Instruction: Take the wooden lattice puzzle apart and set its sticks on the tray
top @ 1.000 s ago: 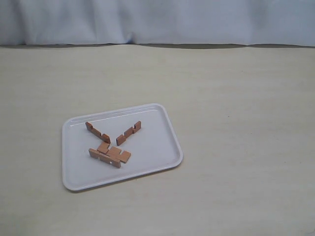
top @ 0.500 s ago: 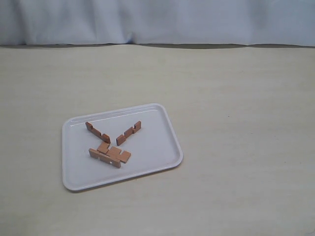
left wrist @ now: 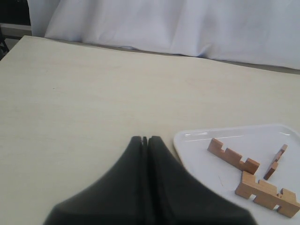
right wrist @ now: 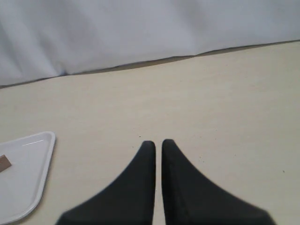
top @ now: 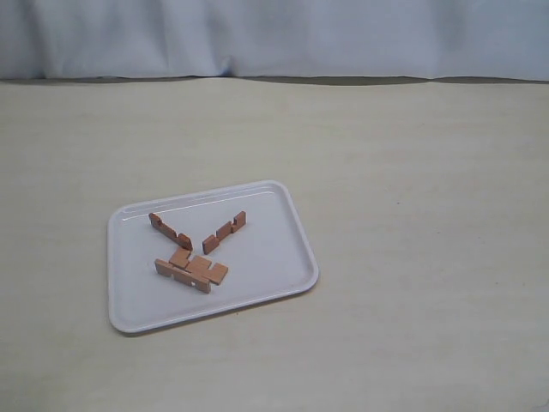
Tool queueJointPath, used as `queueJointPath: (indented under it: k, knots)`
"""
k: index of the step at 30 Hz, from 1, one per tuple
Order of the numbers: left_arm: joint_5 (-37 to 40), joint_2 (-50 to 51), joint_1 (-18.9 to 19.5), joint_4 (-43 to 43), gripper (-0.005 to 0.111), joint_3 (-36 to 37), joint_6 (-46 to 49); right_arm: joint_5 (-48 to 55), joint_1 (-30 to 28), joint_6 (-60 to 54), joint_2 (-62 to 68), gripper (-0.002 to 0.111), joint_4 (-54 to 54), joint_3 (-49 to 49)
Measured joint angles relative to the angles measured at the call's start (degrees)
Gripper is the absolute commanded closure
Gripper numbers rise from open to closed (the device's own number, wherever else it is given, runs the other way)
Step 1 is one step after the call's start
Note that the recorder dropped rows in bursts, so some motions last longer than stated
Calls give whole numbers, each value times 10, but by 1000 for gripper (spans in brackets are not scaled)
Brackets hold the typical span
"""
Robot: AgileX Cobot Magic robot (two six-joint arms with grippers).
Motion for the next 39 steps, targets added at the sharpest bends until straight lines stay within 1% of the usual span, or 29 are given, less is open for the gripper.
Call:
queueJointPath:
  k: [39]
  knots:
    - [0,0,0,0,107,0,0,8,0,7,0,104,-2,0]
